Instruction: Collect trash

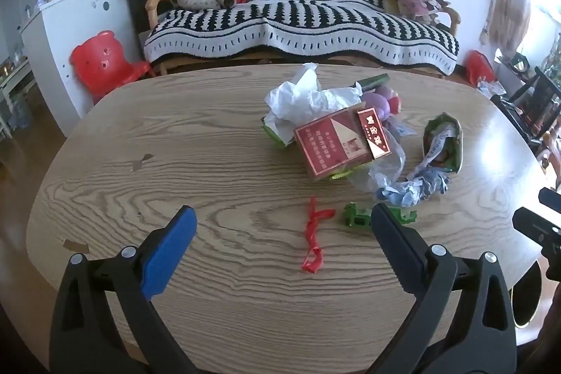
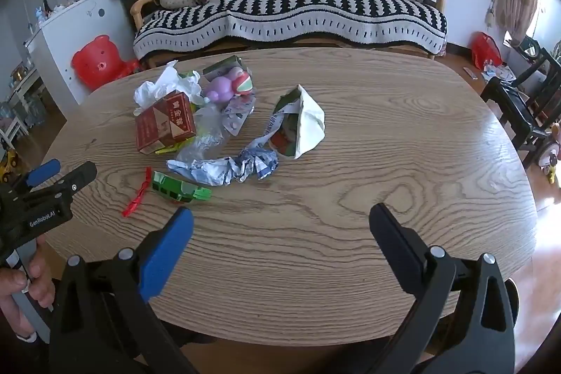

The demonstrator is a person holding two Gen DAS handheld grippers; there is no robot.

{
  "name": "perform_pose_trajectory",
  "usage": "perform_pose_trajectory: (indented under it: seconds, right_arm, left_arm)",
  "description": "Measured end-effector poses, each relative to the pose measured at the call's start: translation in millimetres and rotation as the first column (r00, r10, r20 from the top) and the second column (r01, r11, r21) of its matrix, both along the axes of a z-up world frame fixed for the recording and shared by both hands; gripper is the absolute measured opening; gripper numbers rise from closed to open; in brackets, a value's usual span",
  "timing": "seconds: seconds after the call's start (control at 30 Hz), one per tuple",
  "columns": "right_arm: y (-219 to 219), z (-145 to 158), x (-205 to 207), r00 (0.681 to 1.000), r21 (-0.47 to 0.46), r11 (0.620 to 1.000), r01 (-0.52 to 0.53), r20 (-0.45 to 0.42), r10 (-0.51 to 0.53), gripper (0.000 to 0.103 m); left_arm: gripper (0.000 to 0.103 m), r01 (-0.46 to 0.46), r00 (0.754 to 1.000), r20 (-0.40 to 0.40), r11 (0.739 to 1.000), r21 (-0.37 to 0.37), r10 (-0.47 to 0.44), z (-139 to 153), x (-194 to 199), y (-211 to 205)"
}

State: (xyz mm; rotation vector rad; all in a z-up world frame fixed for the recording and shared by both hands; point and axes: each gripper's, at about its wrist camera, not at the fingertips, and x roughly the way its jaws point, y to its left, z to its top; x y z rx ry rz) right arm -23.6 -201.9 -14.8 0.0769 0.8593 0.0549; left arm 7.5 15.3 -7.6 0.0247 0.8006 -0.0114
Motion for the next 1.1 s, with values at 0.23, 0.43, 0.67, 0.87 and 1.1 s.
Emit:
perform_pose_trajectory:
  seconds: [0.23, 0.43, 0.67, 0.87, 1.1]
  right_arm:
    - [-0.9, -0.3, 0.4, 1.0, 0.001, 1.0, 0.0, -0.001, 0.0, 0.097]
    - [-1.3, 0.9, -0.4, 1.0, 0.003, 1.0, 0.0, -0.001, 0.0, 0.097]
    - [-1.1, 1.0, -0.6, 1.0, 0.004, 1.0, 0.0, -0.001, 0.0, 0.097]
    - [-0.8, 0.8, -0.9, 1.0, 0.003, 1.0, 0.001, 0.0, -0.001, 0.097]
    - [-0.2, 0.4, -1.3, 1.0, 0.002, 1.0, 0.001, 0.0, -0.001, 0.097]
  left_arm:
    - [0.097, 0.007, 1.0, -0.005, 1.0, 0.005, -0.007, 0.5, -1.1, -2.7]
    - [0.097, 0.015, 1.0, -0.004, 1.0, 0.01, -0.015, 3.8, -3.0, -5.5]
    - [0.097, 0.017, 1.0, -0.007, 1.0, 0.011, -0.017, -2.5, -2.1, -6.8]
    - [0.097, 0.017, 1.0, -0.006, 1.0, 0.011, -0.017, -2.6, -2.2, -7.6]
    - [0.097, 0.019, 1.0, -0.007, 1.0, 0.013, -0.019, -2.8, -2.5, -8.2]
